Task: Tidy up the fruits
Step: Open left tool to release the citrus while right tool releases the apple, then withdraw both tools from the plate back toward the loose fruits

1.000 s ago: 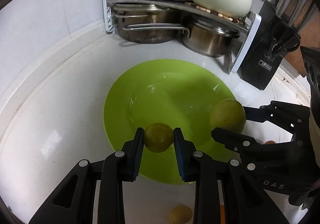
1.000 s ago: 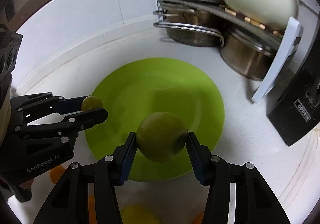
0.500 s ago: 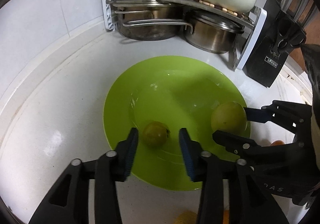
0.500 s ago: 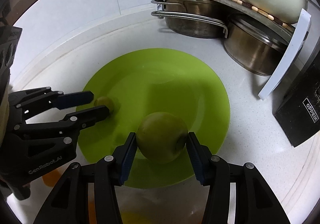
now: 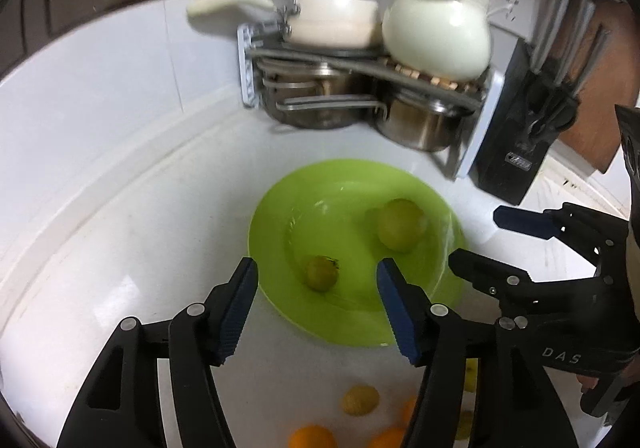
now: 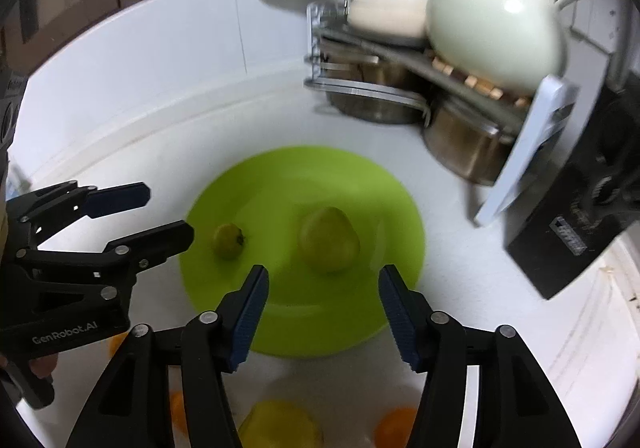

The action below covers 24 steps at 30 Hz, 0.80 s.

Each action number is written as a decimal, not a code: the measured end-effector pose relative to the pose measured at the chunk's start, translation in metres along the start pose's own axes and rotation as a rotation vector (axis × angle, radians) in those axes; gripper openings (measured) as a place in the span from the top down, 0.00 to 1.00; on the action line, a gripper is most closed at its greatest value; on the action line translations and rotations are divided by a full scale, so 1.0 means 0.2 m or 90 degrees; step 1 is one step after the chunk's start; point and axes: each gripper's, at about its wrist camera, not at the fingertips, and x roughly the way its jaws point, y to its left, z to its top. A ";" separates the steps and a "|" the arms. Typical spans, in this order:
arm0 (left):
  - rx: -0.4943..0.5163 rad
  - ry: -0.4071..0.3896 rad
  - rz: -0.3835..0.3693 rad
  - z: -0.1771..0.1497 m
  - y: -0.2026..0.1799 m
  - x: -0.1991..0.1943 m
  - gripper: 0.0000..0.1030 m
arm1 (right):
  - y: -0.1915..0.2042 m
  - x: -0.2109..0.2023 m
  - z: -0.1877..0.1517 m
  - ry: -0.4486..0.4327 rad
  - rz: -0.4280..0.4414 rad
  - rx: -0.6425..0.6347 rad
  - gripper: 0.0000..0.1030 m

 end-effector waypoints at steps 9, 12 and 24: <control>-0.005 -0.071 0.010 -0.05 -0.01 -0.33 0.24 | 0.11 -0.37 -0.07 -0.087 -0.029 0.024 0.31; 0.000 -0.096 0.033 -0.08 0.01 -0.43 0.24 | 0.18 -0.44 -0.10 -0.109 -0.047 0.015 0.31; 0.024 -0.116 0.083 -0.32 0.09 -0.65 0.24 | 0.37 -0.62 -0.30 -0.155 -0.076 0.051 0.31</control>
